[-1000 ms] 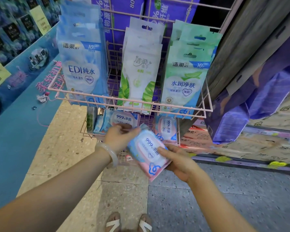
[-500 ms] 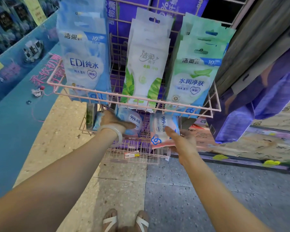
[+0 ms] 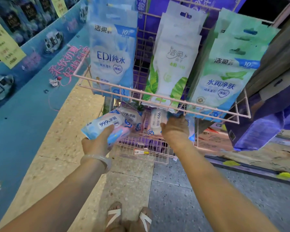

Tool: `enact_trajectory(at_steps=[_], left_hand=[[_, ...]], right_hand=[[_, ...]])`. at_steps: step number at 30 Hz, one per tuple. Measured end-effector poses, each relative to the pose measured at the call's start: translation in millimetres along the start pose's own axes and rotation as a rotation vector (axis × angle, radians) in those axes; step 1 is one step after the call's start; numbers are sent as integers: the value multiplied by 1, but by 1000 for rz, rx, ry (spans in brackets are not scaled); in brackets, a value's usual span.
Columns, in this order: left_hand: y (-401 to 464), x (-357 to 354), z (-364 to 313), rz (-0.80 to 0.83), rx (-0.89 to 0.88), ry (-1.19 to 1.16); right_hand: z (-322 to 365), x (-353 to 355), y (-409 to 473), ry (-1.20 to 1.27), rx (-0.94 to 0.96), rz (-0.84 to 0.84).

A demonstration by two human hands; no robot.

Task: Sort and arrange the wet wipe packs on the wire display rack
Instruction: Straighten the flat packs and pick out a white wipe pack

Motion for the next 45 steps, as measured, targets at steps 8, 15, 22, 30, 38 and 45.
enact_trajectory(at_steps=[8, 15, 22, 30, 38, 45], left_hand=[[-11, 6, 1, 83, 11, -19], [-12, 8, 9, 115, 26, -10], [-9, 5, 11, 131, 28, -17], [-4, 2, 13, 152, 21, -5], [-5, 2, 10, 163, 27, -26], [-4, 2, 9, 185, 61, -12]], right_hand=[[5, 1, 12, -37, 46, 64], [5, 0, 20, 165, -15, 48], [0, -3, 8, 23, -60, 48], [-4, -13, 9, 338, -157, -47], [-11, -15, 18, 486, -124, -2], [41, -4, 9, -82, 199, -118]])
Point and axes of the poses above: each hand's wrist, its own y-axis towards the middle knuckle, its own x-axis out of the back of the hand, z = x × y, the point moved 4 cm from there along y, towards the middle knuckle, and after that the axes turned 2 degrees about x, right-handed, at the moved point
